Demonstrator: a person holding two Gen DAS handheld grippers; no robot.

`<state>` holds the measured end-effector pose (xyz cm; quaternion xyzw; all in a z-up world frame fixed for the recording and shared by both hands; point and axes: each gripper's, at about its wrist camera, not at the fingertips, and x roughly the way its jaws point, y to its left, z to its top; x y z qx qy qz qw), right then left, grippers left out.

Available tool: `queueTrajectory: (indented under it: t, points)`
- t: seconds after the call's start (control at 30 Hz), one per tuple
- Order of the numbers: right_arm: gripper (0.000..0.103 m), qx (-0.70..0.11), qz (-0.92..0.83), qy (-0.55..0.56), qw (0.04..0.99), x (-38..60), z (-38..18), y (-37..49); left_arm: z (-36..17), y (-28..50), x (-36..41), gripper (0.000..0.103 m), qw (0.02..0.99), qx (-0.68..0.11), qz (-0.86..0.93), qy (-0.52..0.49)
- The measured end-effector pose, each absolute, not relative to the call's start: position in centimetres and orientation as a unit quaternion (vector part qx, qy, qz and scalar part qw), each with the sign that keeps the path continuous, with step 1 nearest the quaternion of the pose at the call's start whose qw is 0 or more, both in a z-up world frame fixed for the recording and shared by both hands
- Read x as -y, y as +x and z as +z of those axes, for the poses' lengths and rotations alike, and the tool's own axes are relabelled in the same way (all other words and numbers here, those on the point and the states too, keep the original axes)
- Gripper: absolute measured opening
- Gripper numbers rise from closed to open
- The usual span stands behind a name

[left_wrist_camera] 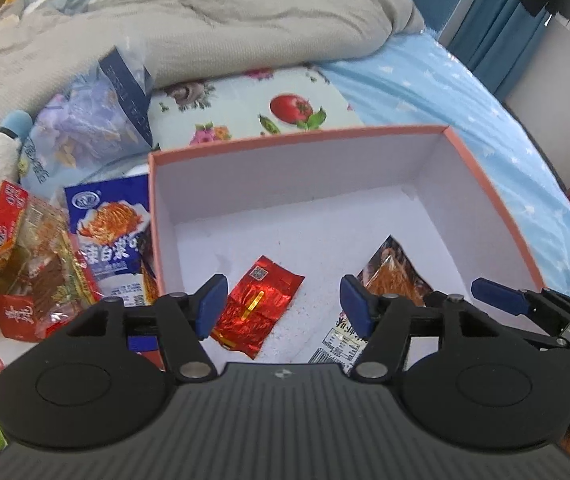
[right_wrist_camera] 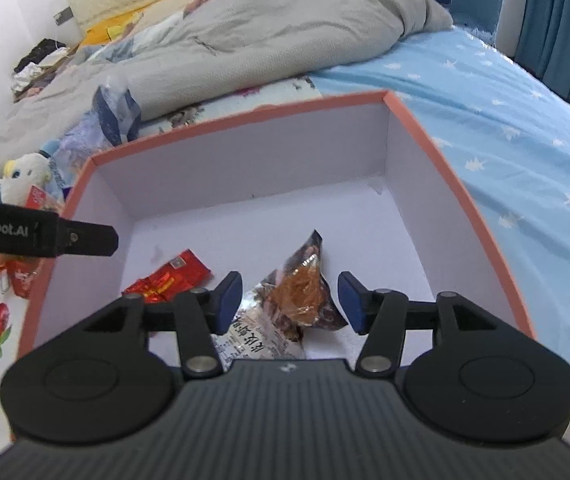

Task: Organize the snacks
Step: 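Lower both held packets into the box beside the pile and open both tools, then raise both open tools out of the box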

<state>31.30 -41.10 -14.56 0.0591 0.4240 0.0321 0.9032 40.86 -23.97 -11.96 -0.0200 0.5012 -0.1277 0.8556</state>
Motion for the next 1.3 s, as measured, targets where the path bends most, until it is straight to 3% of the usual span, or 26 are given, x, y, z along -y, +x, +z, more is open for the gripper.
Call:
queueTrajectory:
  t: [0.63,1.3]
  points:
    - [0.056,-0.322,0.056,0.054,0.944,37.2,-5.2,24.6,-1.4,31.8,18.8,0.068,0.904,-0.406,-0.129,-0.044]
    - [0.056,-0.266,0.113,0.045,0.956,31.4,-2.2,18.6,3.0,22.6,11.0,0.068,0.932,-0.345,-0.088,-0.075]
